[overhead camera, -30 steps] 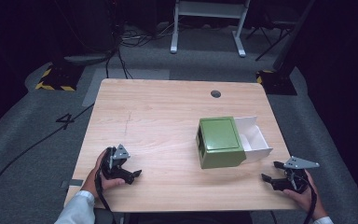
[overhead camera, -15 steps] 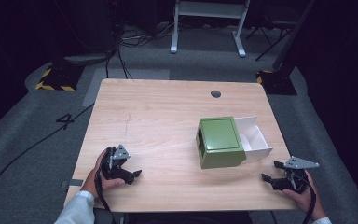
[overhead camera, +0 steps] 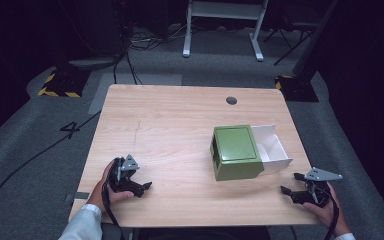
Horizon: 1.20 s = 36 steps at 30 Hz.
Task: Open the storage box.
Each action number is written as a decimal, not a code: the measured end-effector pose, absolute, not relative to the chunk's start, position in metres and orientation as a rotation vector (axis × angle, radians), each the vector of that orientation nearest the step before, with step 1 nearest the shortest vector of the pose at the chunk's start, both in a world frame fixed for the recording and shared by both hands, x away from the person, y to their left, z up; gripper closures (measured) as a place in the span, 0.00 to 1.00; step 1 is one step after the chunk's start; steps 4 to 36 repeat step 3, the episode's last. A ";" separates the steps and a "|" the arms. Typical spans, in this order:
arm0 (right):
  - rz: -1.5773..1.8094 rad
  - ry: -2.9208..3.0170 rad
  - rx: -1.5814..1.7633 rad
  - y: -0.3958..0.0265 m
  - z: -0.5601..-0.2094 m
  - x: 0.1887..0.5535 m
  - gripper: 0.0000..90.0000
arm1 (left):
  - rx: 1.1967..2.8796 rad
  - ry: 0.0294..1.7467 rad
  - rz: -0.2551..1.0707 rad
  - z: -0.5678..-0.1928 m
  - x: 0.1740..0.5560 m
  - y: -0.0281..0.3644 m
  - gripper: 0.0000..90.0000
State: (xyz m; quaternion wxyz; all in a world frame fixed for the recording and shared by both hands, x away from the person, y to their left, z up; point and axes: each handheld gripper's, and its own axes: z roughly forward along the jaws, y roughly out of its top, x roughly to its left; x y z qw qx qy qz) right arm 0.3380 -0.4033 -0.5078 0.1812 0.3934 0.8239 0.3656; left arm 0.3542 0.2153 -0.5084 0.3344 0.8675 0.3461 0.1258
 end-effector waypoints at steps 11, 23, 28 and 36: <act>1.033 2.327 1.111 -0.403 -0.508 0.338 0.18 | 2.264 0.906 0.330 -0.508 0.355 0.215 0.00; 1.033 2.327 1.111 -0.403 -0.508 0.338 0.18 | 2.264 0.906 0.330 -0.508 0.355 0.215 0.00; 1.033 2.327 1.111 -0.403 -0.508 0.338 0.18 | 2.264 0.906 0.330 -0.508 0.355 0.215 0.00; 1.033 2.327 1.111 -0.403 -0.508 0.338 0.18 | 2.264 0.906 0.330 -0.508 0.355 0.215 0.00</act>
